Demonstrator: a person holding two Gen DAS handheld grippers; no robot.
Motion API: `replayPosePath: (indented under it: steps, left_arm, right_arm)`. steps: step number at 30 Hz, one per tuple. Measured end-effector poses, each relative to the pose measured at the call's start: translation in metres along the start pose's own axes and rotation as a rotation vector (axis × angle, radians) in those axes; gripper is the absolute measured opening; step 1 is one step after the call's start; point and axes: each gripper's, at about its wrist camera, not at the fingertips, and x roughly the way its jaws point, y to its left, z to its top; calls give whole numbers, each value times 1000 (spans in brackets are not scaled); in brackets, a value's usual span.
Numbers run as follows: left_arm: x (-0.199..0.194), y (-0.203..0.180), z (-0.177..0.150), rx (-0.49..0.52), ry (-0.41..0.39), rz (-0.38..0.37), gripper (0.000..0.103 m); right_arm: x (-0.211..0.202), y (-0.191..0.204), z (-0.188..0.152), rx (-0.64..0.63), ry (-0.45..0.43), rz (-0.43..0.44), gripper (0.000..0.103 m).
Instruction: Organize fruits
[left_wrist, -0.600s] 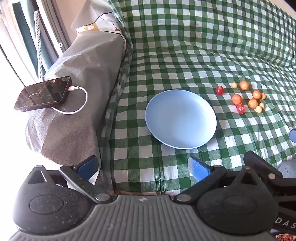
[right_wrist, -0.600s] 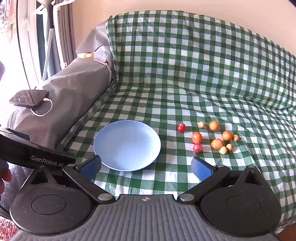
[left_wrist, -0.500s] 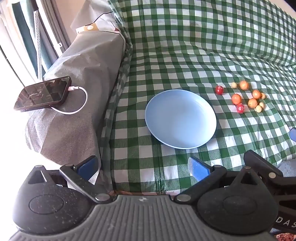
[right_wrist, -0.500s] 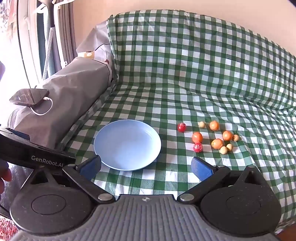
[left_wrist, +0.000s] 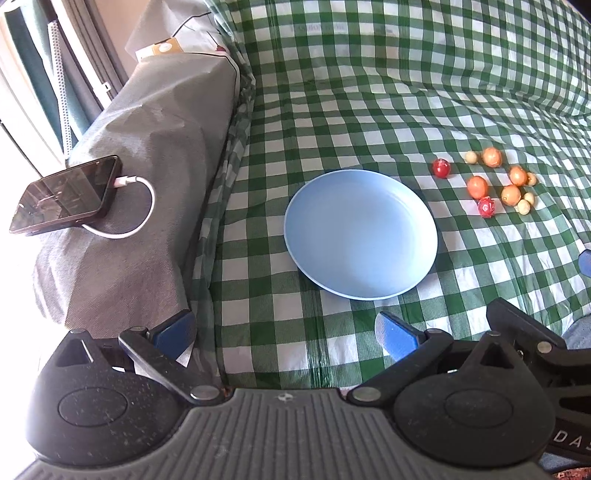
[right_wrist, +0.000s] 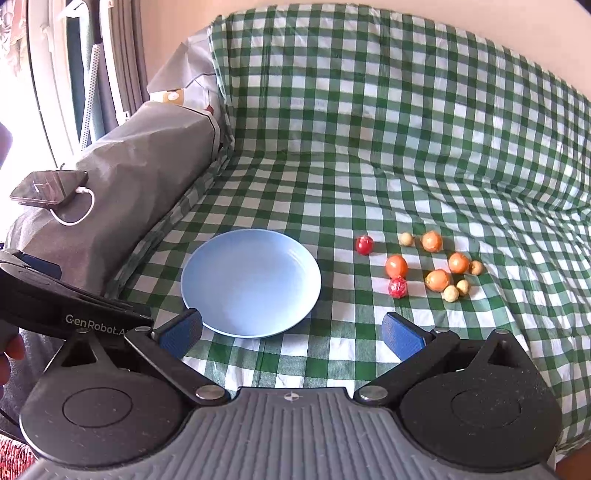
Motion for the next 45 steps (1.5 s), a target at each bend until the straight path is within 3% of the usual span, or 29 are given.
replayPosePath:
  steps: [14, 22, 28, 32, 45]
  left_arm:
    - [19, 6, 7, -4, 93, 9, 103]
    - [11, 5, 7, -2, 37, 30, 103]
    - [5, 4, 6, 9, 31, 50, 103]
    - [4, 1, 7, 0, 47, 21, 103]
    - [6, -38, 18, 88, 67, 12, 103]
  right_arm:
    - [26, 6, 5, -1, 54, 21, 102]
    - [23, 7, 5, -2, 49, 23, 102]
    - [20, 7, 4, 10, 43, 30, 102]
    - [17, 4, 1, 32, 34, 38, 103]
    - [25, -47, -21, 206, -8, -33, 102]
